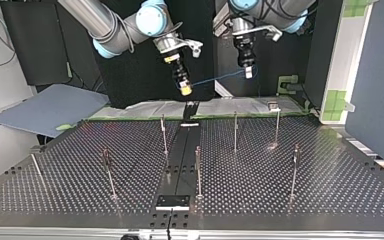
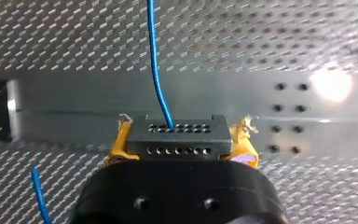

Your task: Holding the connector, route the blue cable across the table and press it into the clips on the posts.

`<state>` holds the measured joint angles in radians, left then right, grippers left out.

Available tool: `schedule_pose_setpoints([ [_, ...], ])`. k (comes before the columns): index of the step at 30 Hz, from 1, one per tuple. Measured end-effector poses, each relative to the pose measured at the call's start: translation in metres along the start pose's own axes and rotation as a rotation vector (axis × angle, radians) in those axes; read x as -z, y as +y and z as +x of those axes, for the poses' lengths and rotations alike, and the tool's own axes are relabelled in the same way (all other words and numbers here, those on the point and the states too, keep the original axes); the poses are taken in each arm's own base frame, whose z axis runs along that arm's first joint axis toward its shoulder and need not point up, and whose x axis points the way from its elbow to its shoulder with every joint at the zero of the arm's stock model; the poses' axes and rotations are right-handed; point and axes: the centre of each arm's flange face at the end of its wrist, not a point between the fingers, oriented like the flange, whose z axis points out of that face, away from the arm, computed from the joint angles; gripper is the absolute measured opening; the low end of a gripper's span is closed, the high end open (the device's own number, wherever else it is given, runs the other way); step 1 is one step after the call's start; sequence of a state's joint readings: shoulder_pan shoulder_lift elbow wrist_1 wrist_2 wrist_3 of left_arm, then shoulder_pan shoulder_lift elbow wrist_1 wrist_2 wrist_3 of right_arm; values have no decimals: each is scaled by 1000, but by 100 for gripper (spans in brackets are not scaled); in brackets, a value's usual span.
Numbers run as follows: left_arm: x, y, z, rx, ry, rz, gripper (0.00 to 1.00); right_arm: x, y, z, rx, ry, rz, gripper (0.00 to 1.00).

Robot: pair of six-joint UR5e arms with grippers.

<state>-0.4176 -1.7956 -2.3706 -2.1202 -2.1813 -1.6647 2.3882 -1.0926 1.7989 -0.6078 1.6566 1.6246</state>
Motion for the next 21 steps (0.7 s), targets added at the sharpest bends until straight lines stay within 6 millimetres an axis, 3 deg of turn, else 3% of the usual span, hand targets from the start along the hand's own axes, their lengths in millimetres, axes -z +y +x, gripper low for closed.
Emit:
schedule_pose_setpoints([
  [11, -17, -8, -51, 48, -62, -62, 0, -6, -15, 79, -11, 138, 67, 0],
  [21, -28, -3, -96, 91, -106, -120, 0, -21, -21, 67, -9, 116, 82, 0],
])
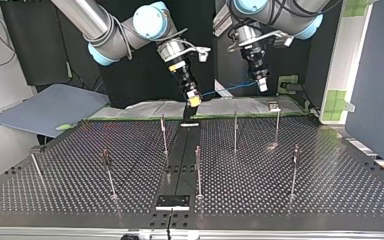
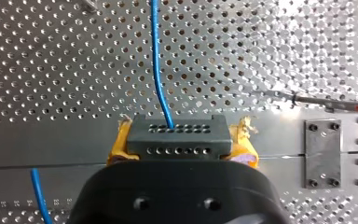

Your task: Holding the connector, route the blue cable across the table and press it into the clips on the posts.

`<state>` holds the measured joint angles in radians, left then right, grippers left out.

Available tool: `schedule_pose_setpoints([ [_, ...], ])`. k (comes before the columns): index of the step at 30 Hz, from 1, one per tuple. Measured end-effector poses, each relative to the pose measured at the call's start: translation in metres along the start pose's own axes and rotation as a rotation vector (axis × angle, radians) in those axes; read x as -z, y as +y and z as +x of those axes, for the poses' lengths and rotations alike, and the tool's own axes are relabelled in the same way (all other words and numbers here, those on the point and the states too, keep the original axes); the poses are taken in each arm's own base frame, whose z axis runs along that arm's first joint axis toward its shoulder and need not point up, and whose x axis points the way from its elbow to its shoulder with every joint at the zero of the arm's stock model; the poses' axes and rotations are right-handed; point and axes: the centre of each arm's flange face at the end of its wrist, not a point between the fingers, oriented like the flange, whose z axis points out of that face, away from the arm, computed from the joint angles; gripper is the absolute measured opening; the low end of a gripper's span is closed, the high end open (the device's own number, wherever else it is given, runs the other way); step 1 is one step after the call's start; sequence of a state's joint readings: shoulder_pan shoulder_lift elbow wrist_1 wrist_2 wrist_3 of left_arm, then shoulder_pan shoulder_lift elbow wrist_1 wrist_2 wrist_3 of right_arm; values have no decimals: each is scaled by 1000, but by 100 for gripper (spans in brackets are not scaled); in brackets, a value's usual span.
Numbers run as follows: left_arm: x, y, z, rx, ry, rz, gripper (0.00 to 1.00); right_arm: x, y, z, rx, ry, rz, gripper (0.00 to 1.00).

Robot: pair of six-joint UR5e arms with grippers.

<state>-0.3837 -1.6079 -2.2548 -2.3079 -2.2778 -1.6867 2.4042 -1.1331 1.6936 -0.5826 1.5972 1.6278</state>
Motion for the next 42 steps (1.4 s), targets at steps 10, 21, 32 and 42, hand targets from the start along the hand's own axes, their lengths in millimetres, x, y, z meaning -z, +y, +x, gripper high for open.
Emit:
schedule_pose_setpoints([
  [10, -9, 6, -38, -5, -28, -37, 0, -14, -14, 15, 1, 0, 21, 0],
  [21, -22, 7, -86, 47, -114, -34, 0, -25, -39, 46, -1, -3, 64, 0],
  [32, -46, 5, -85, 46, -125, -43, 0, -38, -48, 81, -2, 1, 75, 0],
  [42, -65, 5, -96, 67, -157, -32, 0, -57, -52, 107, -40, 36, 102, 0],
])
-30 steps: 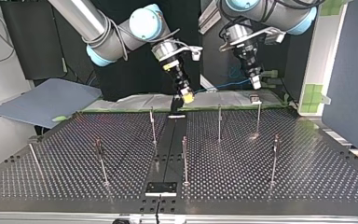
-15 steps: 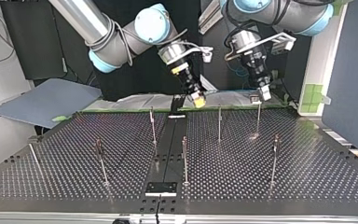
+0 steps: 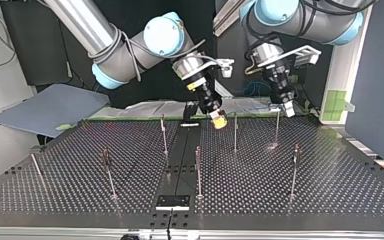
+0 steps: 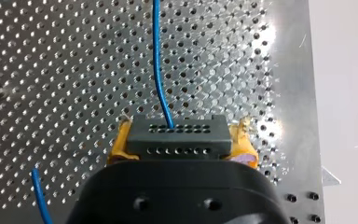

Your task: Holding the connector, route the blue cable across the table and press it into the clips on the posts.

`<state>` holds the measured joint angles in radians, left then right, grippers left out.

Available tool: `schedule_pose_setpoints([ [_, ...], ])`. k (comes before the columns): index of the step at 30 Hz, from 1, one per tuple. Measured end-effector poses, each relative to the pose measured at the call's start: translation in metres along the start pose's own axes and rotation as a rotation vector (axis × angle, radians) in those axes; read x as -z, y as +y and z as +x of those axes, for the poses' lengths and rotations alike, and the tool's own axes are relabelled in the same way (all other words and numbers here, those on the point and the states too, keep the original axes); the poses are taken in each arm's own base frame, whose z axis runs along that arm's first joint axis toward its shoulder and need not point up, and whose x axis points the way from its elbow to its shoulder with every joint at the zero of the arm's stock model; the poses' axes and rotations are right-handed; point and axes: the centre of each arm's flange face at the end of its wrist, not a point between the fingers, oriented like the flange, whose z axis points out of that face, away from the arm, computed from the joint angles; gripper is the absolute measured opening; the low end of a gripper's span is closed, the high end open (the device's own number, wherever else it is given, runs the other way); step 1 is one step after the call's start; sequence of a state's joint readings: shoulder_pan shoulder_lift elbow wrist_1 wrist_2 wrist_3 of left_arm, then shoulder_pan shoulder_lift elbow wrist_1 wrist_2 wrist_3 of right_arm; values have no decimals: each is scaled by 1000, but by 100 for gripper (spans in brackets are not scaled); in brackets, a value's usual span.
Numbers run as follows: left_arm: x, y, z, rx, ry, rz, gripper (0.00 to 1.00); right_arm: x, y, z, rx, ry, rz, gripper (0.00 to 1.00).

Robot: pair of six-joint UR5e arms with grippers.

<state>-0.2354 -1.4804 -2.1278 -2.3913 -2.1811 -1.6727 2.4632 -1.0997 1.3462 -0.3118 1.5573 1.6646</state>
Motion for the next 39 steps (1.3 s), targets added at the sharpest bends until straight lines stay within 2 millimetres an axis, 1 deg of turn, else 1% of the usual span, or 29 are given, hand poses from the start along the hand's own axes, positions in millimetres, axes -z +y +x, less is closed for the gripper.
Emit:
schedule_pose_setpoints([
  [6, -17, 2, -8, 5, -21, -7, 0, -13, 0, -1, -11, -1, 4, 0],
  [12, -34, 11, -13, -2, -36, -5, 0, -26, 3, -12, -21, -33, -1, 0],
  [16, -48, 17, -16, -7, -50, -3, 0, -35, 4, -15, -27, -42, -3, 0],
  [20, -61, 22, -16, -16, -54, 2, 0, -42, 5, -19, -29, -59, -5, 0],
  [24, -68, 23, -10, -25, -45, 9, 0, -48, 5, -15, -30, -58, -2, 0],
  [28, -76, 23, -5, -27, -40, 6, 0, -55, 4, -16, -31, -72, 4, 0],
  [39, -93, 28, -11, -10, -66, -13, 0, -76, 3, -13, -31, -71, 8, 0],
])
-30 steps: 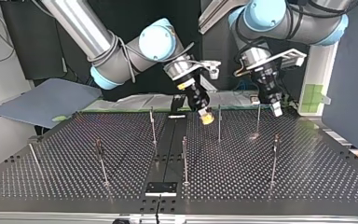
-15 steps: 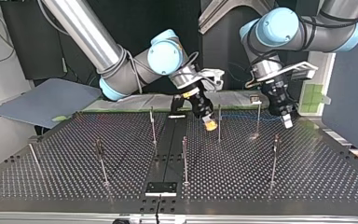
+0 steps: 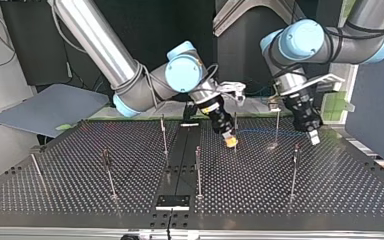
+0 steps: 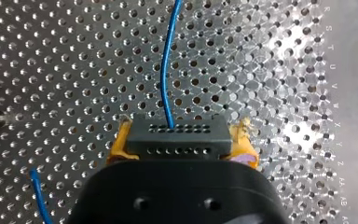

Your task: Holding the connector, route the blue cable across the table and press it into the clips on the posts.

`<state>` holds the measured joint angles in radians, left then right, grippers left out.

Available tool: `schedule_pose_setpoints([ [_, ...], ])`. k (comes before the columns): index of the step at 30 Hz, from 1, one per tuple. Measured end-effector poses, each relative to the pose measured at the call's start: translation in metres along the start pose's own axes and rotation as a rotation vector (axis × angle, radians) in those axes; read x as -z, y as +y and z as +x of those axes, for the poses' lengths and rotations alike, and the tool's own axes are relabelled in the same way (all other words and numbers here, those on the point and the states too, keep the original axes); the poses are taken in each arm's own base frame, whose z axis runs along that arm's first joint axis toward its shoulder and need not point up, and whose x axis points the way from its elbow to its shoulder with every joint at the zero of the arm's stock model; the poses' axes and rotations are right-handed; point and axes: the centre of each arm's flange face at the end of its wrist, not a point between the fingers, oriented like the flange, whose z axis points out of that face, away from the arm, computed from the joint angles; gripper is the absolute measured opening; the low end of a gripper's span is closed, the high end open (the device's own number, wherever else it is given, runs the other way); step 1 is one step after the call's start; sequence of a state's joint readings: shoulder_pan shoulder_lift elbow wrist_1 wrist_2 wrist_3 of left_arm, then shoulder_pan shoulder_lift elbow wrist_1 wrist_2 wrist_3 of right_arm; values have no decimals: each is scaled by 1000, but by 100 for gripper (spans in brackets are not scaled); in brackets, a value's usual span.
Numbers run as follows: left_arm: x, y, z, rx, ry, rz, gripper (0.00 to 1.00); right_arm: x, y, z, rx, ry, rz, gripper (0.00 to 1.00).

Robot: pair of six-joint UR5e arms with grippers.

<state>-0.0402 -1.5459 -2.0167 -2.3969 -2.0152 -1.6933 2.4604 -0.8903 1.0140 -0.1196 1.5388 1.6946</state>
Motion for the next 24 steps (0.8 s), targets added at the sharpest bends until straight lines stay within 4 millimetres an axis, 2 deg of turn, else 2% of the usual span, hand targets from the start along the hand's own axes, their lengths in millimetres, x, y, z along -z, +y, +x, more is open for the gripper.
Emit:
schedule_pose_setpoints([
  [3, -4, 2, 1, 3, -1, 1, 0, -5, 0, 3, 0, 6, 1, 0],
  [10, -12, 2, 11, 1, 15, 26, 0, -13, -5, 29, 4, 57, 15, 0],
  [16, -17, 5, 10, 11, 10, 24, 0, -18, -10, 48, 10, 93, 30, 0],
  [24, -28, 12, 6, 17, -8, 21, 0, -29, -12, 61, 18, 129, 35, 0],
])
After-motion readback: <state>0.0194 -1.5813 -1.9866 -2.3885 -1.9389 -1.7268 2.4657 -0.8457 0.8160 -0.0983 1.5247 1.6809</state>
